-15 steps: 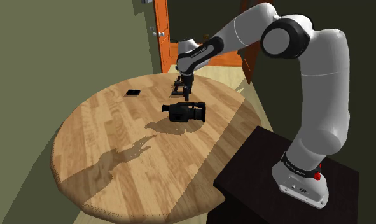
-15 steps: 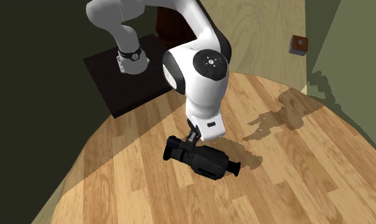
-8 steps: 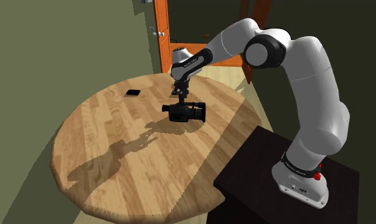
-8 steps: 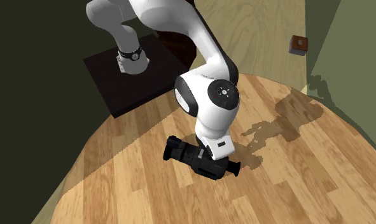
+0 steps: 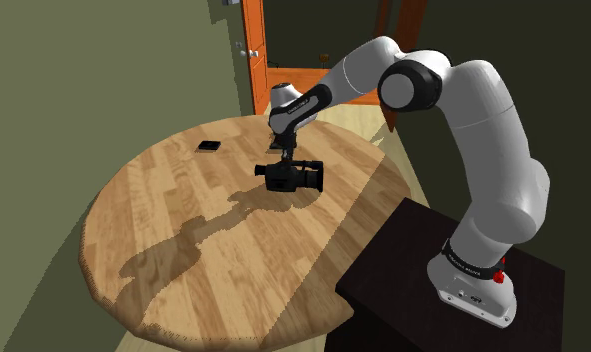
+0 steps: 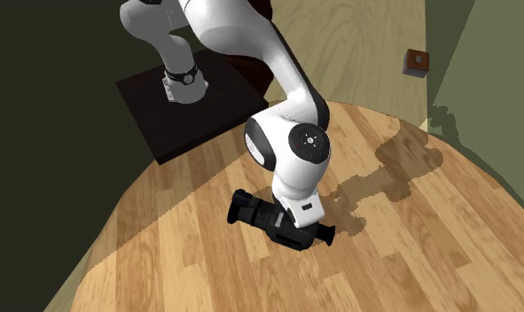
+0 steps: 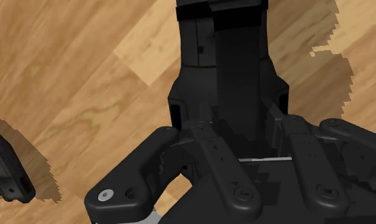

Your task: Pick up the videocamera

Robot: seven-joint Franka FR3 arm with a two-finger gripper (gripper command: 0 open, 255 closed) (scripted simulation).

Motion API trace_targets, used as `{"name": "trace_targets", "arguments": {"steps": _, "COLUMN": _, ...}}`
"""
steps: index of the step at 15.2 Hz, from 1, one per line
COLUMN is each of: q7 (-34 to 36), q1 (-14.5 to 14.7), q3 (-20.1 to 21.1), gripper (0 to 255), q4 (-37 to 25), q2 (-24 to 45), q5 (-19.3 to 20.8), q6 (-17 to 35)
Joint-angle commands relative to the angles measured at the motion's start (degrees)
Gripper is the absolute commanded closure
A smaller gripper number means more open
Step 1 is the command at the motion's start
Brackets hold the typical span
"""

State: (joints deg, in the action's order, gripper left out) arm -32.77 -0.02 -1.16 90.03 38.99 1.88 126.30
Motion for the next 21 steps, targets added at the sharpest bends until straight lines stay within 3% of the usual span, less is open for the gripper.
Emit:
{"name": "trace_targets", "arguments": {"steps": 1, "q7": 0.0, "q1": 0.0, "q3": 0.0, "gripper": 255, "q4": -0.1, "q2": 0.1, "q5": 0.0, "q6": 0.0}}
{"name": "trace_targets", "arguments": {"steps": 8, "q7": 0.0, "q1": 0.0, "q3": 0.0, "gripper": 255, "q4": 0.2, "q2": -0.1, "q5": 0.0, "q6": 0.1}}
{"name": "trace_targets", "arguments": {"steps": 21, "q7": -0.2, "q1": 0.1, "q3": 0.0, "gripper": 255, "q4": -1.5, "q2": -5.5, "q5": 0.0, "q6": -7.0}}
